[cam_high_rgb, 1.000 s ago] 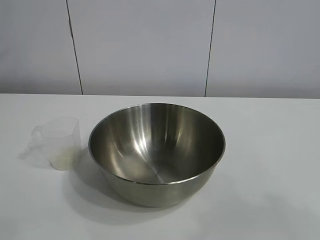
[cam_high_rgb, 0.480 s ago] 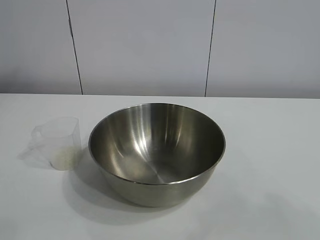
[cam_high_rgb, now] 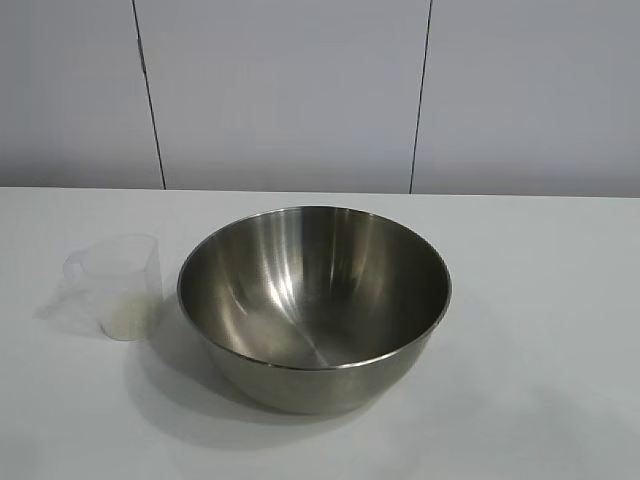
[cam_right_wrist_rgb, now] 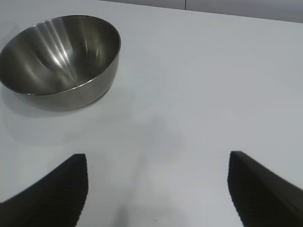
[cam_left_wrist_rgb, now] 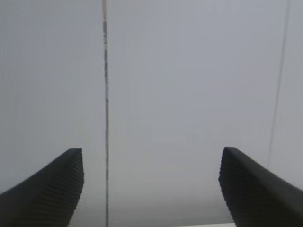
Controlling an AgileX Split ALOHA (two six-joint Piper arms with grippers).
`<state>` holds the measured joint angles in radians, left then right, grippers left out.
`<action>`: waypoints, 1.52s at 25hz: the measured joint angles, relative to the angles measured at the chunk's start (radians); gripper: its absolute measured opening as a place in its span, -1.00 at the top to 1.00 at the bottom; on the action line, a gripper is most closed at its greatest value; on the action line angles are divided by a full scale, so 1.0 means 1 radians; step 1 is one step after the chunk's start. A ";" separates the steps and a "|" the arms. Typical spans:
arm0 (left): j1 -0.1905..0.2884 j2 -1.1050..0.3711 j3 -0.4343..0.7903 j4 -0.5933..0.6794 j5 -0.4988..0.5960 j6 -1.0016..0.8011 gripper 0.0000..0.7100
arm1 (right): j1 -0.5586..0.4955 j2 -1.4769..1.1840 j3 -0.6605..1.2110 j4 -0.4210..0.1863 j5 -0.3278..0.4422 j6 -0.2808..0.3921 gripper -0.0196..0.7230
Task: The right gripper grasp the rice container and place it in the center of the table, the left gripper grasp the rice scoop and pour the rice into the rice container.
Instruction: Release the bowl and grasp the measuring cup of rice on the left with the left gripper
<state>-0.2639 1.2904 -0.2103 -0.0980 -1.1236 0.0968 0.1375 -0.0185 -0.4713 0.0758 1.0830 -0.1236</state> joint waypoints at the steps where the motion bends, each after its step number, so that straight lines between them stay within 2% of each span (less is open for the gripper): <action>1: 0.000 0.000 0.033 -0.002 -0.004 0.019 -0.61 | 0.000 0.000 0.000 0.000 0.000 0.000 -0.55; 7: 0.000 -0.001 0.153 -0.021 -0.003 0.046 -0.61 | 0.000 0.000 0.000 0.000 0.000 0.000 -0.55; 13: 0.000 0.030 0.161 -0.025 0.060 0.087 -0.61 | 0.000 0.000 0.000 0.000 0.000 0.000 -0.55; 17: 0.000 0.199 0.147 -0.025 -0.003 0.091 -0.61 | 0.000 0.000 0.000 0.000 0.000 0.000 -0.55; 23: 0.000 0.478 0.104 -0.047 -0.012 0.092 -0.61 | 0.000 0.000 0.000 0.000 0.000 0.000 -0.55; 38: 0.005 0.597 -0.027 -0.073 -0.027 0.101 -0.61 | 0.000 0.000 0.000 0.000 0.000 0.000 -0.55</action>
<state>-0.2591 1.8876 -0.2370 -0.1712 -1.1508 0.1977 0.1375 -0.0185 -0.4713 0.0758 1.0827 -0.1236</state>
